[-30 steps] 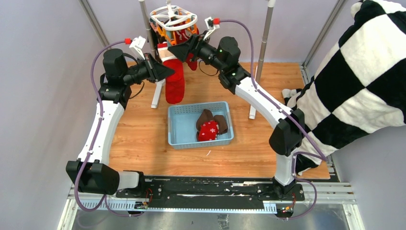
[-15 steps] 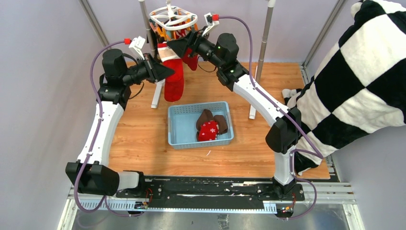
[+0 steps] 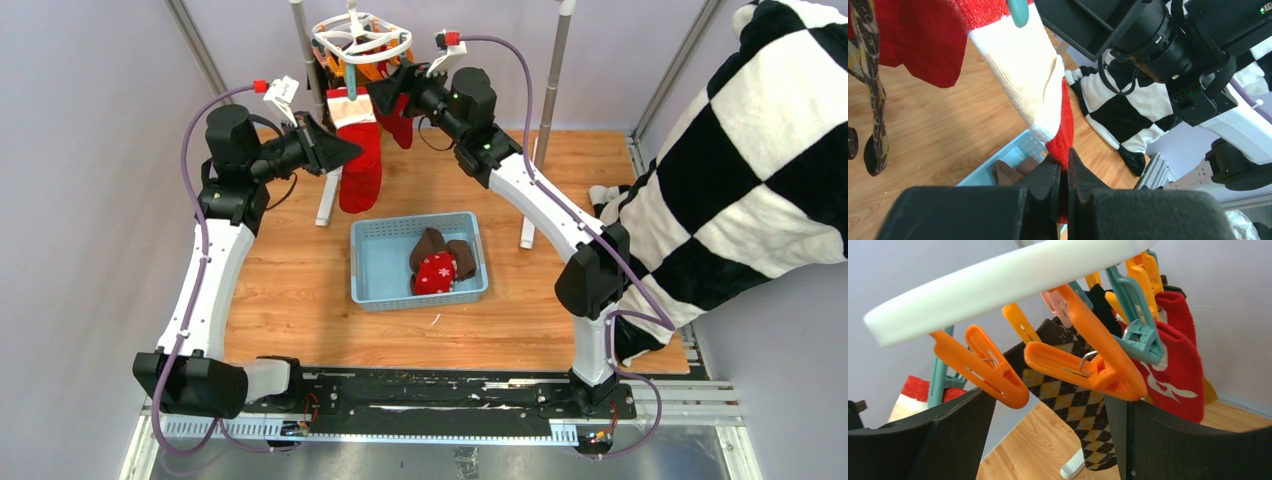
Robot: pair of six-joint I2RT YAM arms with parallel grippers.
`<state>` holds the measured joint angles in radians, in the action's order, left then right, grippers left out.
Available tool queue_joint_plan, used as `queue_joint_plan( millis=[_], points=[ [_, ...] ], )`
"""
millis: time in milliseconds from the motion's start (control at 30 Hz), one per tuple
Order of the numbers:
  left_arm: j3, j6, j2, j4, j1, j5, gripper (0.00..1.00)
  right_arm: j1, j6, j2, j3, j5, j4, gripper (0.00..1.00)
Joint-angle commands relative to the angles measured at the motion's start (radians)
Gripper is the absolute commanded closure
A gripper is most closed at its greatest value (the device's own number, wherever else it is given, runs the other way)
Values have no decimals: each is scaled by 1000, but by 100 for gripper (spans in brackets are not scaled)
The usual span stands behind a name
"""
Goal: Remove the socks clipped to the hanger
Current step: Remove the sock from the hanger.
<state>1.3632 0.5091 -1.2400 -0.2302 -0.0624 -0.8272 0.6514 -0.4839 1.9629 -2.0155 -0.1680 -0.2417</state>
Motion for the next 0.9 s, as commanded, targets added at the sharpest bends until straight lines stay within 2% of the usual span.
queue_joint_plan(
  millis=[0, 200, 367, 567, 700, 867],
  points=[
    [2, 9, 22, 5, -6, -20, 100, 7, 38, -33, -20, 56, 15, 16],
    [0, -6, 22, -6, -5, -18, 100, 38, 5, -110, 105, 78, -15, 17],
    [1, -6, 22, -8, -4, -18, 100, 41, -181, -180, 270, -12, -118, 17],
    [4, -14, 21, -17, -4, -15, 100, 39, -424, -214, 446, -81, -344, 15],
    [8, -14, 23, -19, -5, -16, 100, 32, -547, -139, 421, -165, -456, 14],
    [20, -24, 25, -35, -5, -18, 100, 17, -728, -33, 387, -234, -745, 13]
  ],
)
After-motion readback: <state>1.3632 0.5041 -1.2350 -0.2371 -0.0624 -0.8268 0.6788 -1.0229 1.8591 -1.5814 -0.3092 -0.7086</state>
